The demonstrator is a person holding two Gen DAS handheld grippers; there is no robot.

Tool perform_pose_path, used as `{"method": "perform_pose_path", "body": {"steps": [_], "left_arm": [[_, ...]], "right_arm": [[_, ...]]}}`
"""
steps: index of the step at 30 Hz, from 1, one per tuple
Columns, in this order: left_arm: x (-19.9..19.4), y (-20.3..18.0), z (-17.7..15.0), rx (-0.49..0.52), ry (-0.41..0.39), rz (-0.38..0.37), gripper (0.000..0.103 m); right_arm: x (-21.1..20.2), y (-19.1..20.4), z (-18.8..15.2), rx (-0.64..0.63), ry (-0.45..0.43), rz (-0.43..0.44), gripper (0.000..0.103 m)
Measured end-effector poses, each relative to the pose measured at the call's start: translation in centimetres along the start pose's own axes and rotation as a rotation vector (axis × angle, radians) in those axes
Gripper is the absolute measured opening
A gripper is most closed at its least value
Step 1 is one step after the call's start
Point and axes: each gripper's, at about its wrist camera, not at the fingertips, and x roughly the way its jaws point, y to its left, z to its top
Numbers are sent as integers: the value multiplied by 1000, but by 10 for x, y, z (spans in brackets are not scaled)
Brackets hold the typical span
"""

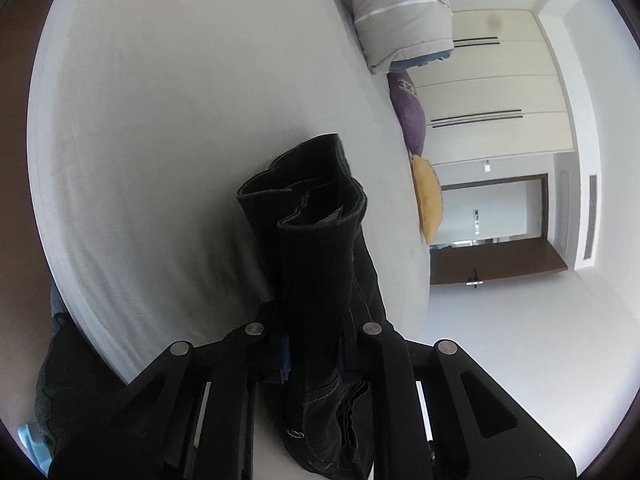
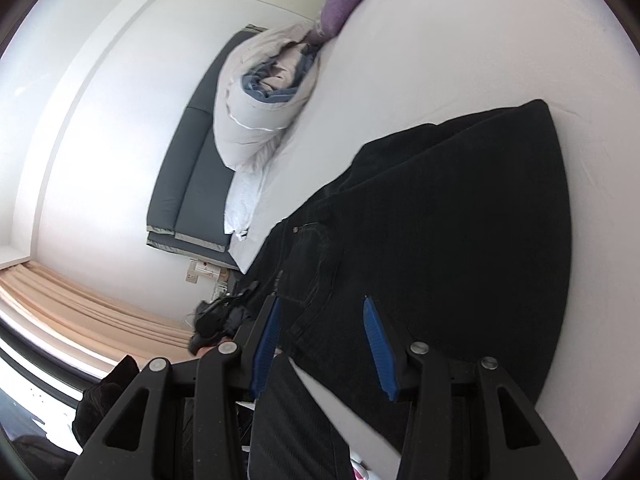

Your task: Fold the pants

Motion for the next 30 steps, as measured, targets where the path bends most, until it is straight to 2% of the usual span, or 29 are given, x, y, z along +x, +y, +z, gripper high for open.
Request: {"method": "perform_pose_path", "body": {"steps": [2,4,5,9,11,13,14,15,16,18,20,22,26,30], "left_arm": [[-3,-28,-2,88,-11,32,12],[-2,-64,-8,201,-20,62,12],[-1,-85,-13,267,-23,71,12],[19,-172,-55,581,5,119,12],[39,-219,-98,796,37,146,12],[59,-249,-148,999,84,155,12],[72,-260,-181,1130,125,164,12],[84,-265,-217,1264,167,174,12],[92,-264,-242,1341,204,174,12],[112,-252,-285,1425,305,167,11],[127,-237,-319,1498,360,199,9],[133,-227,-341,1547,374,229,8],[130,-227,-353,1595,317,260,8],[119,-221,-372,1688,267,282,8]], "right_arm": [[18,-15,8,38,45,-73,47],[31,-33,8,93,89,-134,42],[33,-36,8,95,81,-135,34],[30,-42,5,84,51,-121,28],[29,-45,3,78,38,-113,26],[23,-47,1,94,23,-85,27],[18,-48,1,117,11,-72,34],[9,-51,0,154,-16,-31,46],[-2,-53,-2,185,-55,26,53],[-22,-55,-4,216,-121,85,75],[-41,-58,-8,240,-158,102,86],[-55,-64,-9,254,-179,125,86],[-66,-72,-11,269,-188,115,86],[-54,-66,-3,254,-162,105,86]]}}
